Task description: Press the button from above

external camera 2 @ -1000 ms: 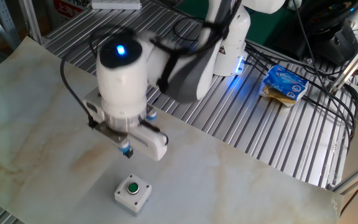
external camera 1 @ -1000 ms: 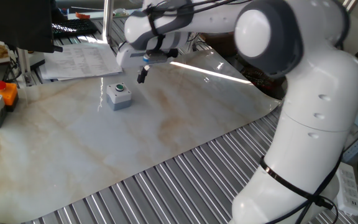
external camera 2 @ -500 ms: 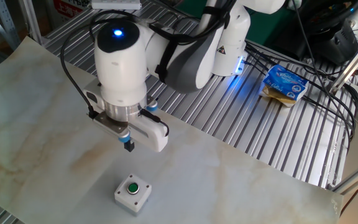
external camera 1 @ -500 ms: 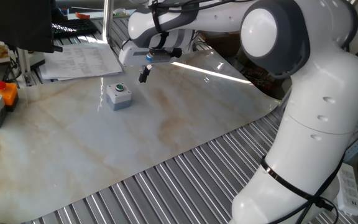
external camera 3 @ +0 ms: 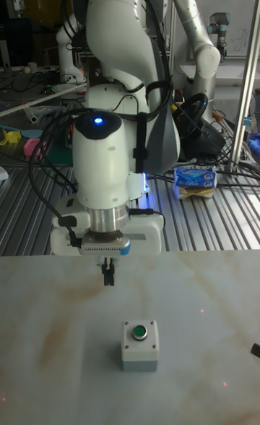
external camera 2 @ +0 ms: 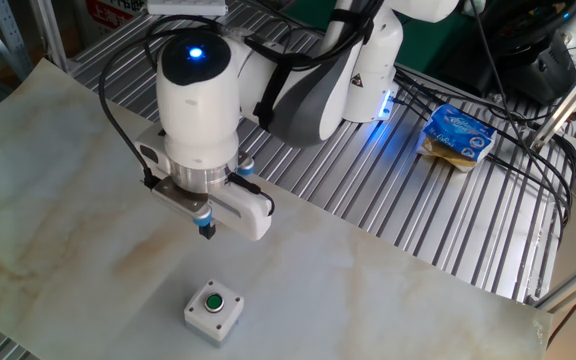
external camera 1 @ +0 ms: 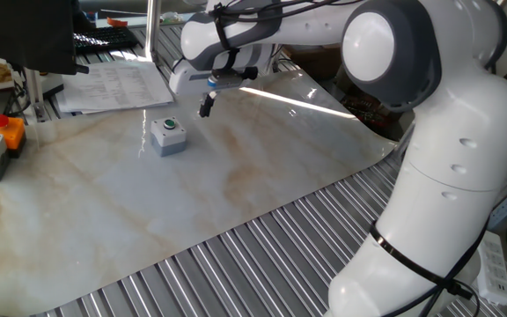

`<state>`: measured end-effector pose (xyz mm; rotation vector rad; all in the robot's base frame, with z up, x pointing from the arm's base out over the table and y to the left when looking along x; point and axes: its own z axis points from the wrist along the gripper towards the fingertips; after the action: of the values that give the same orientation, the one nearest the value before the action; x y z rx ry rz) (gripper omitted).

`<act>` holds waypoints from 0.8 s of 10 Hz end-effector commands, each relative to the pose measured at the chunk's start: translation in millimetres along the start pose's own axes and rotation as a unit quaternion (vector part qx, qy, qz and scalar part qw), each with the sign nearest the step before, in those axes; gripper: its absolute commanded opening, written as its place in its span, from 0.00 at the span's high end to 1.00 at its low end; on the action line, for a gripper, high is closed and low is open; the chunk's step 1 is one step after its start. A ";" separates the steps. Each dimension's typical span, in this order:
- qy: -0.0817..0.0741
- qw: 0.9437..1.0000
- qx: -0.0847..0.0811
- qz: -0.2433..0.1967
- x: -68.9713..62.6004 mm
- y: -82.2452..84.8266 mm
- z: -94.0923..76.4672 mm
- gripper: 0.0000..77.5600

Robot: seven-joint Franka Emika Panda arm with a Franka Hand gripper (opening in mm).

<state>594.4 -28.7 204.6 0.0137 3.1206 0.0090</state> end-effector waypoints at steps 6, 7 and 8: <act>0.001 1.000 0.001 -0.003 1.0 -2.3 -4.4 0.98; 0.001 1.000 0.001 -0.002 1.0 -2.4 -4.4 0.98; 0.001 1.000 0.001 -0.002 0.9 -2.3 -4.3 0.98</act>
<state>592.5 -30.8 207.3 0.0032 3.1272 -0.0110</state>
